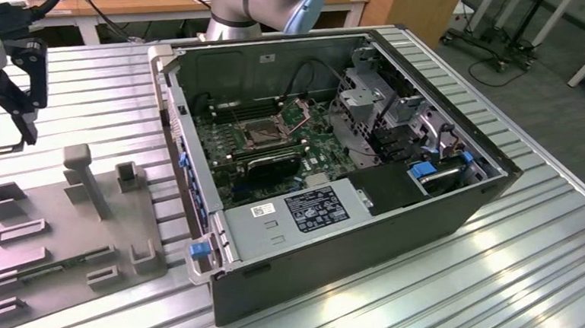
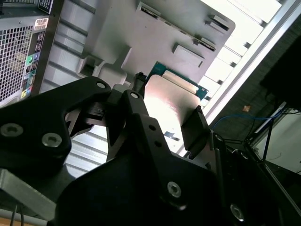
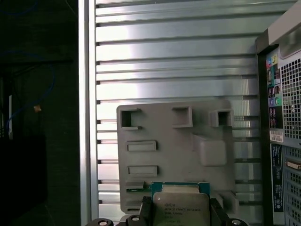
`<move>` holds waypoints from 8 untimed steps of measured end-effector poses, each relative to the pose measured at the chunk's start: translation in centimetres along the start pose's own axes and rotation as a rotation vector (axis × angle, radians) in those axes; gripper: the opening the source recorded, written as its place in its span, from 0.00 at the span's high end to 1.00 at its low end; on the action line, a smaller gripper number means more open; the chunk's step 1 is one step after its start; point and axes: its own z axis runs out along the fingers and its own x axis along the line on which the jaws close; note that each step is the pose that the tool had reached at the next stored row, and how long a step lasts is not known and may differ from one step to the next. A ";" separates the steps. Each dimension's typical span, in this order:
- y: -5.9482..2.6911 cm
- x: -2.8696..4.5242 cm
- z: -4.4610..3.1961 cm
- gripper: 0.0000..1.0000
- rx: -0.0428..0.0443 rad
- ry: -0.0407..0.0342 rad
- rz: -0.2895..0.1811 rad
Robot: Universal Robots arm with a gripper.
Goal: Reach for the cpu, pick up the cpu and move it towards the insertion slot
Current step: 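Pick up the cpu and move it towards the insertion slot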
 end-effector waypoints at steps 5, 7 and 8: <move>0.01 -0.39 0.01 0.45 0.0000 0.0000 0.000; 0.02 -0.55 0.02 0.45 0.0000 0.0000 0.000; 0.02 -0.62 0.02 0.45 0.0000 -0.0001 0.000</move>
